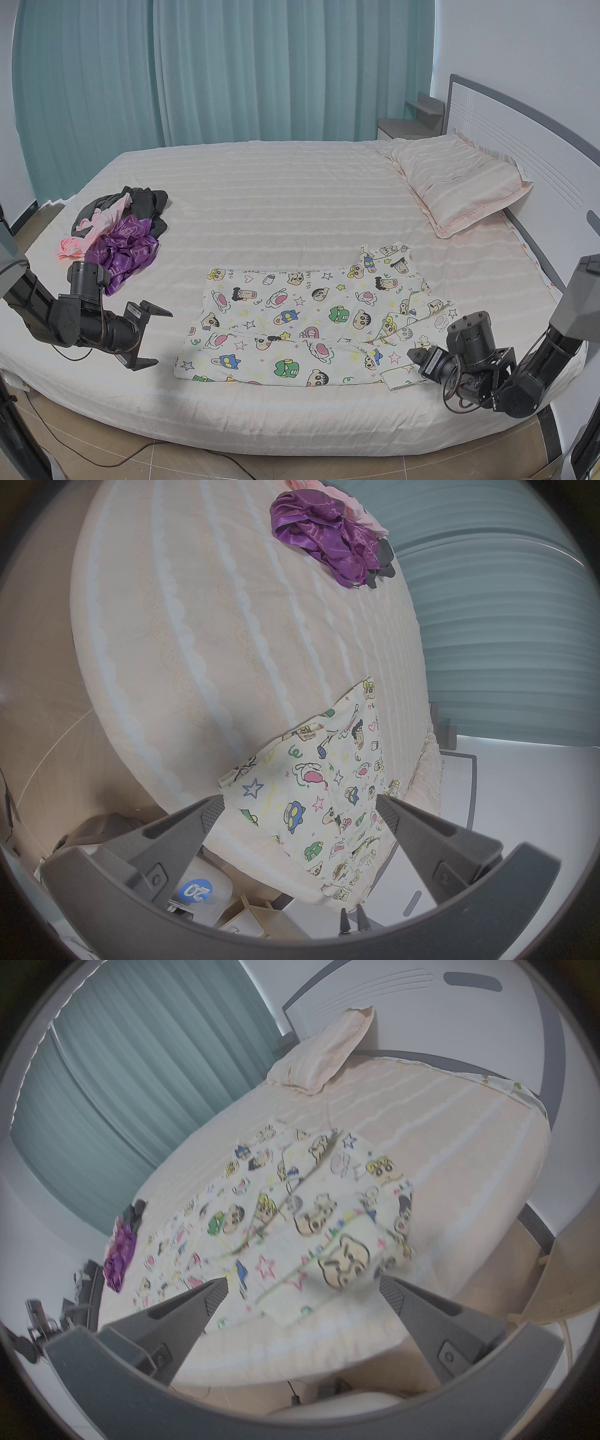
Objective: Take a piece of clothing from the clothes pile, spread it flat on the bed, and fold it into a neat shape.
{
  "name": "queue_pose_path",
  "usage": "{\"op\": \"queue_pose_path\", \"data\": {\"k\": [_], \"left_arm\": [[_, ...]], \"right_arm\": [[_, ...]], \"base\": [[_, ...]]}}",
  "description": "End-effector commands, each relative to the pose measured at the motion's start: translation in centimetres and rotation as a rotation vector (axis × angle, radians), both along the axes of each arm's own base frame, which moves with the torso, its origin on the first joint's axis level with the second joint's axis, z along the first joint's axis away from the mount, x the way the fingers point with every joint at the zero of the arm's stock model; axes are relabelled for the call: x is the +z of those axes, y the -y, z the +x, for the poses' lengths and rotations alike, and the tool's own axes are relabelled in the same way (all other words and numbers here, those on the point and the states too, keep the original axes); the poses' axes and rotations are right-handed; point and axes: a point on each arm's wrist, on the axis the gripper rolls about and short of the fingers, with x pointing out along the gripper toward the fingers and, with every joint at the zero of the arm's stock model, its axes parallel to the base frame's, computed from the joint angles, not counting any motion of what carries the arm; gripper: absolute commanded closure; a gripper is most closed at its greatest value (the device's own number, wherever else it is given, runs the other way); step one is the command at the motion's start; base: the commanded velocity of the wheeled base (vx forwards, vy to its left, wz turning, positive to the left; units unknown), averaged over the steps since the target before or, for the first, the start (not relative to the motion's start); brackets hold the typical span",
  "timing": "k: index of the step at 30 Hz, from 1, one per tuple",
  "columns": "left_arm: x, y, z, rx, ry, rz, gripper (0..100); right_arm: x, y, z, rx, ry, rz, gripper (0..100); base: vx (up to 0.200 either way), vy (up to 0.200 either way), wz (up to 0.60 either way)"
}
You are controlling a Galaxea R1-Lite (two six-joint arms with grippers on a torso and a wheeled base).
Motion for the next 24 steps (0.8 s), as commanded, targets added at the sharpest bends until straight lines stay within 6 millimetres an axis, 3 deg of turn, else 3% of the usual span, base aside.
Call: {"op": "queue_pose_path", "data": {"k": [1, 6, 7, 11, 16, 20, 24], "left_arm": [[-0.1, 0.0, 0.0, 0.001, -0.002, 0.000, 0], [-0.1, 0.0, 0.0, 0.001, -0.002, 0.000, 0], [-0.1, 0.0, 0.0, 0.001, -0.002, 0.000, 0], [-0.1, 0.0, 0.0, 0.001, -0.002, 0.000, 0], [-0.1, 0.0, 0.0, 0.000, -0.001, 0.001, 0], [-0.1, 0.0, -0.1, -0.002, -0.004, 0.001, 0], [-0.1, 0.0, -0.1, -0.004, -0.003, 0.002, 0]], "right_arm": [[1.6, 0.4, 2.5, -0.032, 0.073, 0.059, 0], [0.4, 0.3, 4.9, -0.033, 0.056, 0.087, 0], [-0.7, 0.3, 5.7, -0.039, 0.035, 0.080, 0], [-2.8, 0.5, 5.8, -0.041, -0.025, 0.061, 0], [-4.1, 1.1, 5.5, -0.050, -0.074, 0.052, 0], [-3.9, 1.4, 5.0, -0.048, -0.083, 0.048, 0], [-2.1, 1.2, 4.7, -0.033, -0.040, 0.065, 0]], "base": [[0.000, 0.000, 0.00], [0.000, 0.000, 0.00], [0.000, 0.000, 0.00], [0.000, 0.000, 0.00], [0.000, 0.000, 0.00], [0.000, 0.000, 0.00], [0.000, 0.000, 0.00]]}}
